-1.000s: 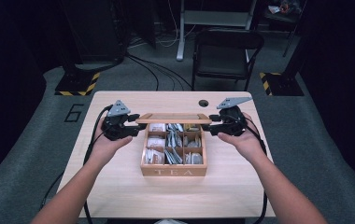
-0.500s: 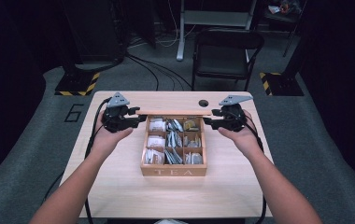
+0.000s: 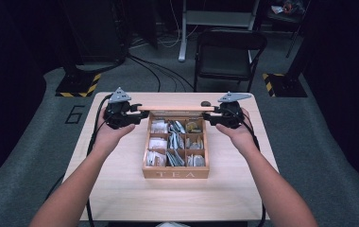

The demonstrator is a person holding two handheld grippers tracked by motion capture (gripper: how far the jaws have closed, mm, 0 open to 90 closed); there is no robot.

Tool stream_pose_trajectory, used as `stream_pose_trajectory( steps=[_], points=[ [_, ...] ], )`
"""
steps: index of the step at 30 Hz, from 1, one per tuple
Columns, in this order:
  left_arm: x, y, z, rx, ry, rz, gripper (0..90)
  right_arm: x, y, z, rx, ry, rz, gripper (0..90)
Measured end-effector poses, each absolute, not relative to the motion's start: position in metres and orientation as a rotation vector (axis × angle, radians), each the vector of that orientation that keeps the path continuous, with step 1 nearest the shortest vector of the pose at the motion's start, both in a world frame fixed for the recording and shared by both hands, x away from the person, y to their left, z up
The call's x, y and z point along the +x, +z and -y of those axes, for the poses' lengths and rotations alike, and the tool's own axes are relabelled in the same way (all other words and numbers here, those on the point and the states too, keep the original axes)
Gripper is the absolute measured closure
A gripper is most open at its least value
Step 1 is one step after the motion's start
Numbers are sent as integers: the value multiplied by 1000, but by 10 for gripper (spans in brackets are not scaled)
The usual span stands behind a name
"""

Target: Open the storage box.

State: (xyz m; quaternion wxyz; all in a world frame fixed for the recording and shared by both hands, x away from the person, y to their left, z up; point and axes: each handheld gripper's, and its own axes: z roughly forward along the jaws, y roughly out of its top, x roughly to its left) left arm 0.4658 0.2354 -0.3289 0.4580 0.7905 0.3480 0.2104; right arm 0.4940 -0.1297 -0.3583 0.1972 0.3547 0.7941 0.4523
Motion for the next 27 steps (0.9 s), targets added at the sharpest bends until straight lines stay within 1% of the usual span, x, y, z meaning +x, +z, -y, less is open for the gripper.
stream_pose_trajectory(
  steps=[1,4,9,14,19,21,27],
  points=[
    [466,-329,-235,1948,518,-857,552,494,-358,130,993,1266,-2223,520],
    [469,-329,-236,1922,530,-857,554,496,-356,127,996,1266,-2222,560],
    [472,-333,-236,1917,546,-870,547,499,-354,126,1006,1265,-2212,562],
    [483,-344,-236,1927,544,-916,549,502,-353,127,1031,1284,-2202,562],
    [489,-352,-235,1910,550,-926,576,505,-353,127,1042,1298,-2197,562],
    [492,-354,-234,1904,547,-933,601,506,-352,127,1050,1306,-2192,564],
    [493,-355,-231,1890,587,-931,615,509,-352,128,1061,1320,-2176,567]
  ],
)
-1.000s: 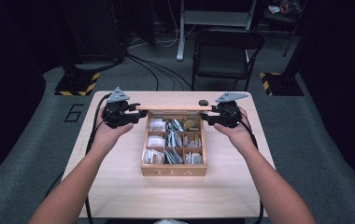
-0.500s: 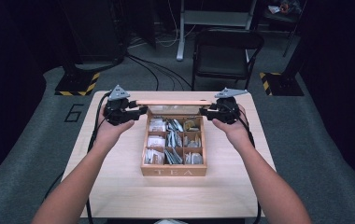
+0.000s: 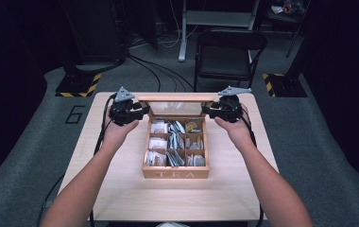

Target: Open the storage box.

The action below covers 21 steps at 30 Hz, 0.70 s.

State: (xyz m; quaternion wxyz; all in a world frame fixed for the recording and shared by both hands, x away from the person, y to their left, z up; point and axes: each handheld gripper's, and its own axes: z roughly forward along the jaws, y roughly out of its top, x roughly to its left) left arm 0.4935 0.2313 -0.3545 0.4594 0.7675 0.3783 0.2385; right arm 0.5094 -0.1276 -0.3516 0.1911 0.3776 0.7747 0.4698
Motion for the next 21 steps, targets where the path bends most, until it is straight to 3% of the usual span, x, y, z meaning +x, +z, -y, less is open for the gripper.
stream_pose_trajectory(
  steps=[8,21],
  points=[
    [499,-353,-232,1879,572,-946,616,516,-356,130,1086,1315,-2155,510],
    [508,-350,-232,1862,562,-965,618,528,-370,123,1085,1228,-2153,529]
  ],
)
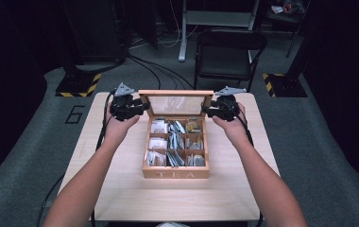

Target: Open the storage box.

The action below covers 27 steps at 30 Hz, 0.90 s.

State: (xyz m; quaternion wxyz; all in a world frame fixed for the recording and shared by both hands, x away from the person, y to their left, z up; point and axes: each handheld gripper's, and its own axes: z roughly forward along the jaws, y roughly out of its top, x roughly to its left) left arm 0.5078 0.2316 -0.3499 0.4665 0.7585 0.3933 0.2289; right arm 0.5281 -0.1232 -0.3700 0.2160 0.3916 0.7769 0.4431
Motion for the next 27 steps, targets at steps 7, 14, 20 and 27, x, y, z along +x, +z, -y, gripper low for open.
stream_pose_trajectory(
  steps=[7,14,20,27],
  points=[
    [514,-347,-231,1865,561,-975,621,535,-377,120,1088,1213,-2143,538],
    [520,-345,-231,1858,553,-986,623,544,-383,118,1122,1236,-2137,558],
    [524,-344,-230,1856,550,-995,625,546,-385,116,1125,1245,-2134,578],
    [529,-344,-231,1839,543,-1002,631,548,-386,117,1107,1228,-2124,628]
  ],
)
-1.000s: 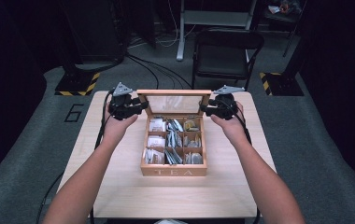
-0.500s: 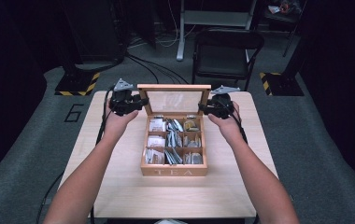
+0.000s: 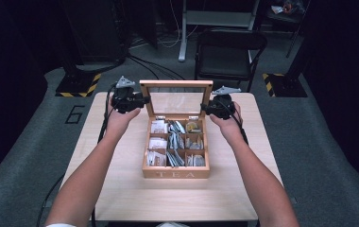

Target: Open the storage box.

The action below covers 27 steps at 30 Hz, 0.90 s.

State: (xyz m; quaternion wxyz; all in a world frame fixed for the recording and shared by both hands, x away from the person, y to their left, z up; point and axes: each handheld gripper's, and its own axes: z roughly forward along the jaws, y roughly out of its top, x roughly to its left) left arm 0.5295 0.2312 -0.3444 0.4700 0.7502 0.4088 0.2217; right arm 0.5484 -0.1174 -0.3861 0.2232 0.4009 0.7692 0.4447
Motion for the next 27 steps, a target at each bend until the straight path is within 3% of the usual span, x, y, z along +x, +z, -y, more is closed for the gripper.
stream_pose_trajectory(
  steps=[27],
  points=[
    [546,-359,-231,1828,532,-1026,631,558,-384,117,1122,1212,-2134,640]
  ],
)
